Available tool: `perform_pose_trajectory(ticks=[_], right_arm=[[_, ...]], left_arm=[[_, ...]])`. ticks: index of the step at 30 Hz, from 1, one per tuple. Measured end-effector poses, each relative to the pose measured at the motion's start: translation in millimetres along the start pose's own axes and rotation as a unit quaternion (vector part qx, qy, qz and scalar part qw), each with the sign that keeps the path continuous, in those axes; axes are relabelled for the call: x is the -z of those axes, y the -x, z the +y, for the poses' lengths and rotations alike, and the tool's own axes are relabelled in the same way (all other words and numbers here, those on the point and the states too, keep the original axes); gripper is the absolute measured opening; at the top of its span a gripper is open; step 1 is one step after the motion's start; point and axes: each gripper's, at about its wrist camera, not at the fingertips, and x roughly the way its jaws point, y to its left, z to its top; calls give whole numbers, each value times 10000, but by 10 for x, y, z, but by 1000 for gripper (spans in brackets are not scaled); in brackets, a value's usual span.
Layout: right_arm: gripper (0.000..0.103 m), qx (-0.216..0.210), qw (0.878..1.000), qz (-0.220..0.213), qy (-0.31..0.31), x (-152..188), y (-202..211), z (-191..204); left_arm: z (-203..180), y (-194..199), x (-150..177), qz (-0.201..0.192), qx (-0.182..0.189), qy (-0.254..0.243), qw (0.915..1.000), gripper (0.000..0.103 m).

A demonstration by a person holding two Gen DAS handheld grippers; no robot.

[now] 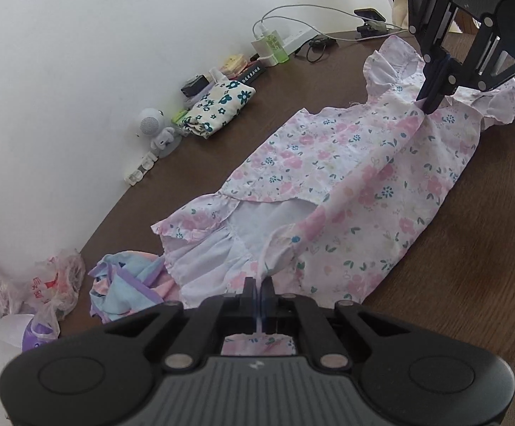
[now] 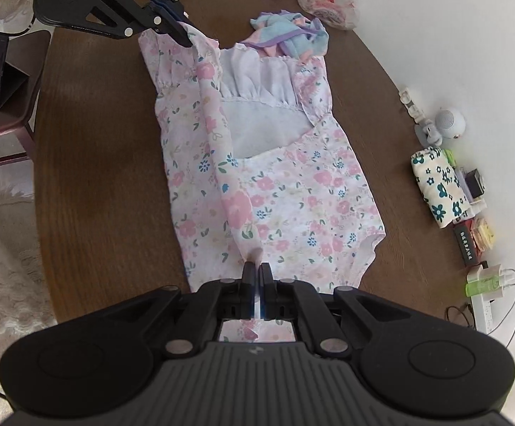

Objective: Fold clothes

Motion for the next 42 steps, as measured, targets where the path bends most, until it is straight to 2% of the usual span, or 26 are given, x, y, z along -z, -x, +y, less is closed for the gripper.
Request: perform_pose_trajectory(ticks=[2, 6, 8, 11, 15, 18, 20, 22, 26, 30, 34, 36, 37, 40, 42], right_arm=[[2, 41, 9999, 3, -106, -23, -45, -155], [2, -9, 9993, -63, -357, -11, -135, -287], [2, -49, 9987, -104, -487, 1, -180, -333], [2, -109, 9975, -166, -681, 19, -247, -403], [2, -188, 9951, -249, -940, 43, -337, -495], [2, -248, 9928, -310, -1134, 61, -405, -564], [2, -286, 9911, -340, -1254, 71, -453, -605], [2, -301, 9903, -314, -1316, 77, -514, -609], [4, -204, 9848, -521, -1643, 134, -471, -647], [11, -46, 9669, -911, -2382, 292, -241, -771], [15, -296, 9672, -1077, -2282, 321, -135, -593], [38, -421, 9669, -1160, -2232, 335, -83, -505], [42, -472, 9680, -1176, -2166, 332, -81, -454], [42, -524, 9759, -963, -1885, 285, -292, -307], [42, -582, 9735, -923, -2011, 372, -373, -321]], left_arm=[[-2, -201, -30, 159, 117, -75, 9998, 1], [36, -403, -1, 336, 251, 100, 9991, 3], [56, -503, 14, 424, 315, 190, 9984, 7], [146, -511, 36, 454, 220, 502, 9975, 15], [241, -301, 44, 153, 10, 934, 9955, 19], [235, -100, 20, -260, -53, 1237, 9920, 28], [161, -15, -28, -558, 166, 1327, 9894, 30], [23, -28, -119, -718, 587, 1267, 9876, 30], [-219, -275, -228, -567, 966, 1160, 9869, 30], [-279, -516, -193, -329, 1032, 1426, 9838, 29], [-251, -601, -142, -198, 1024, 1598, 9816, 29], [-200, -615, -118, -150, 1003, 1727, 9797, 30], [-175, -622, -105, -126, 993, 1792, 9787, 30], [-35, -611, -8, -22, 768, 2095, 9748, 30], [138, -593, 173, 122, 556, 2377, 9697, 30]])
